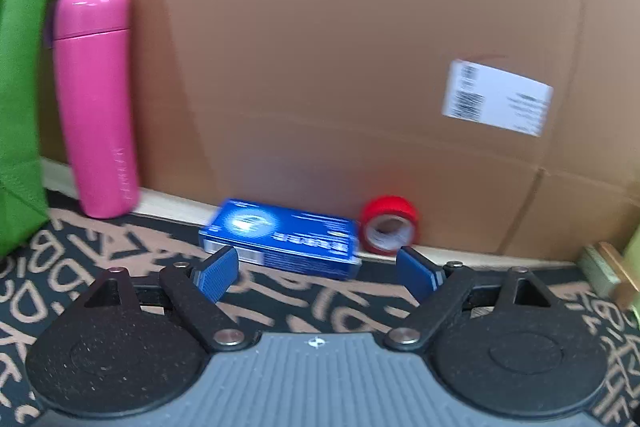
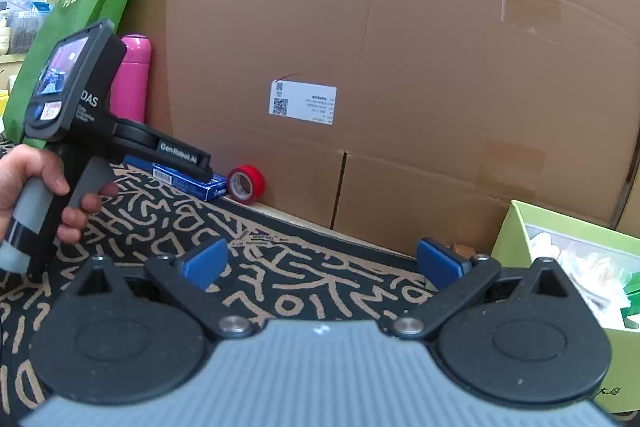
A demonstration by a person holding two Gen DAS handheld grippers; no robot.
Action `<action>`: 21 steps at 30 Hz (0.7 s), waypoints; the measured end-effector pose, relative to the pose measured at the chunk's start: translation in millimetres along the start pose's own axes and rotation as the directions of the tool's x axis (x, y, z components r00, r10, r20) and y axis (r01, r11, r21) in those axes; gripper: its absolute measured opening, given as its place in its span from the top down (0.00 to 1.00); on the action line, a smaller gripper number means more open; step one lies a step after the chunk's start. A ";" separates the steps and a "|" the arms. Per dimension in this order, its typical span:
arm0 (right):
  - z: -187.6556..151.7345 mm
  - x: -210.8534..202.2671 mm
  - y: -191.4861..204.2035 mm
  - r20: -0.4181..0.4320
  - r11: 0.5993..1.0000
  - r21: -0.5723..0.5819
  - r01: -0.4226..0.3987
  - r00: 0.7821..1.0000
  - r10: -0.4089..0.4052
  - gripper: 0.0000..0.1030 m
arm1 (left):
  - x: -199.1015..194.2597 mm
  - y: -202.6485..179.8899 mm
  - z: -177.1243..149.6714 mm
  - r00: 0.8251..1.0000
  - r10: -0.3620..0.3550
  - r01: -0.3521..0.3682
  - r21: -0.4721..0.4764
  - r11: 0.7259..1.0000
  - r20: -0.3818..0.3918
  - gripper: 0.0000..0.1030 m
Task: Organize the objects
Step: 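Move both tools back toward the blue medicine box by the pink bottle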
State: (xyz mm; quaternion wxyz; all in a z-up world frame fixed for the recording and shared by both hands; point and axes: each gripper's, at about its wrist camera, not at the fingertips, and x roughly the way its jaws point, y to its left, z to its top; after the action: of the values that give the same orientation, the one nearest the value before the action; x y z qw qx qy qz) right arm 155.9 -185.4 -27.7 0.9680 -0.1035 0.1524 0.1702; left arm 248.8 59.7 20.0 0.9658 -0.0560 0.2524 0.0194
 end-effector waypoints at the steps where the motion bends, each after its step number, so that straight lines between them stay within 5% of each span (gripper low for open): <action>1: 0.2 -0.2 -1.0 0.000 1.000 0.011 0.002 1.000 -0.002 0.00 | 3.6 5.2 2.0 1.000 0.007 -0.007 -0.015 1.000 -0.010 0.14; 5: 1.0 8.2 -6.4 -0.023 0.997 0.080 -0.010 1.000 0.012 0.00 | 19.3 27.7 11.5 0.999 0.033 -0.033 0.001 0.999 -0.033 0.17; 12: 18.1 54.9 22.4 -0.072 1.000 0.016 -0.008 0.997 0.010 0.00 | 43.5 20.9 7.8 0.990 -0.081 0.087 0.053 0.995 -0.117 0.15; 15: 30.6 83.5 33.4 -0.094 1.000 0.010 0.011 0.996 -0.010 0.00 | 52.8 17.3 6.5 0.995 -0.032 0.041 0.090 0.995 -0.099 0.00; 21: 42.2 131.8 52.6 -0.158 1.000 0.019 -0.002 0.987 0.005 0.03 | 60.2 45.0 11.8 0.994 -0.015 0.016 0.005 1.000 -0.110 0.04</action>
State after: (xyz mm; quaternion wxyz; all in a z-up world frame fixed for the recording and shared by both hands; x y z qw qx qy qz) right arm 265.9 -87.1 -39.7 0.9535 -0.1072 0.2305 0.1618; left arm 304.1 106.3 -3.7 0.9507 -0.0561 0.3050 0.0082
